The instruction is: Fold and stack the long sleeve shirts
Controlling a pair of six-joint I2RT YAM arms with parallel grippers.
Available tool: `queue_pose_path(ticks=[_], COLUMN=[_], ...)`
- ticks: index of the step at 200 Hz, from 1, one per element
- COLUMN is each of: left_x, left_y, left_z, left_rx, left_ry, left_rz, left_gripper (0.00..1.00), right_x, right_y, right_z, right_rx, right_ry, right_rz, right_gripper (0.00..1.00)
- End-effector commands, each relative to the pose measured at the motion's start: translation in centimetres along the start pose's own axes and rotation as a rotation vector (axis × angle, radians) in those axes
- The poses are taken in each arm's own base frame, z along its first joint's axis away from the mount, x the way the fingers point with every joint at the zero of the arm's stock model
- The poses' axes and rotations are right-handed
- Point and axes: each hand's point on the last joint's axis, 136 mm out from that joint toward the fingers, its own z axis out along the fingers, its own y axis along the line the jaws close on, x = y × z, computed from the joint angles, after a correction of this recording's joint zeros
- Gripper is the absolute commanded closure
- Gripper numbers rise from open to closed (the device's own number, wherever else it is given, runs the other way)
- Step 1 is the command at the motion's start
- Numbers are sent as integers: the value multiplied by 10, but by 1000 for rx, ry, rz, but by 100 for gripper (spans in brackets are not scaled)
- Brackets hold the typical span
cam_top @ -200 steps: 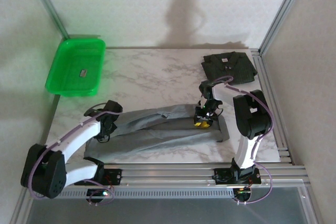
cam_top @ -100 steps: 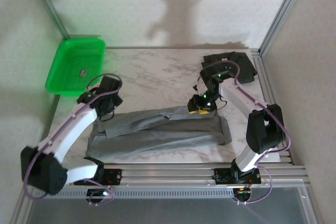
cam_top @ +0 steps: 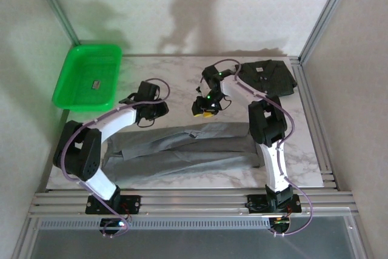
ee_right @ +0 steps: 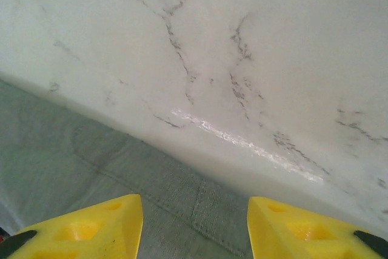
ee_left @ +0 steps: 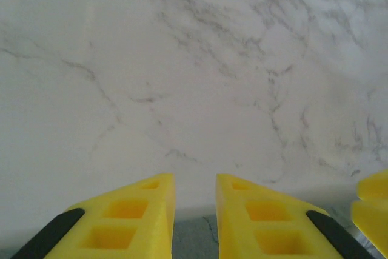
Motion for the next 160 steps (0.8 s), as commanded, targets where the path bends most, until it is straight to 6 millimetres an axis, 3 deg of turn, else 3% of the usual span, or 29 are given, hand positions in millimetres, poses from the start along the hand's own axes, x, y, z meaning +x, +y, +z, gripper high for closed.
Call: queue_pose_path(ticks=[1,42,87,129,160], left_x=[23,54,71,84,81], left_y=[14,65,107,135,135], left_z=[2,-1,-13,-16,-17], left_rx=[1,-124,-251,-338,-330], left_ry=[36,28,-18,-18,-33], left_rz=[-18,-80,-132,-157,-164], left_gripper=[79,83,83,84,82], right_x=[26,79,121,116,95], right_y=[6,-14,-42,-69,-63], right_z=[7,20,23,14,-16], right_rx=[8,66,162,332,377], right_ry=[74,167,181,81,-41], right_rz=[3,-6,14,-22,-62], right_gripper=[52,53,54,54,51])
